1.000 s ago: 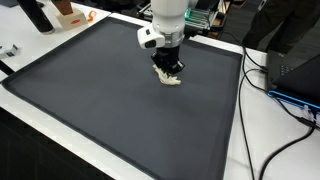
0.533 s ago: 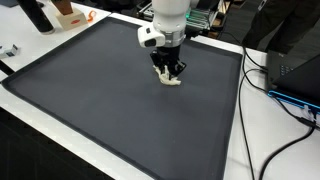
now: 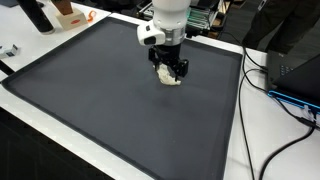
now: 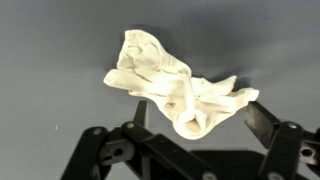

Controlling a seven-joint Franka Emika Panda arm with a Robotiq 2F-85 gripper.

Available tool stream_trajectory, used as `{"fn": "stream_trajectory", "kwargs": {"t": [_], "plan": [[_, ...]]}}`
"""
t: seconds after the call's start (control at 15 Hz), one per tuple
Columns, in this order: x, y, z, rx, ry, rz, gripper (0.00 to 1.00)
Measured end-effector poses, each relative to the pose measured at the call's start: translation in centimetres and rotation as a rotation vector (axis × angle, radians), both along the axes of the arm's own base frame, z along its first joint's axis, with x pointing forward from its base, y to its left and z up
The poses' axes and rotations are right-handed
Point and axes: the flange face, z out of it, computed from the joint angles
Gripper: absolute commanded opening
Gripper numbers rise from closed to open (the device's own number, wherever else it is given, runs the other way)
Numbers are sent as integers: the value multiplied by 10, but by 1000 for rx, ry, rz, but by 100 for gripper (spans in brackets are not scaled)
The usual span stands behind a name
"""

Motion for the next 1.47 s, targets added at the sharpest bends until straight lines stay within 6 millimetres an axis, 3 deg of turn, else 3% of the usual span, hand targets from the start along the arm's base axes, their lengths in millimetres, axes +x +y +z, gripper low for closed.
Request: {"fn": "stream_trajectory", "kwargs": {"t": [0.33,1.0,1.47], "plan": [[-1,2,12,0,-2,0,100],[-13,15,86,-50,25,-14,100],[-5,13,116,-27,-6,-47,100]]}}
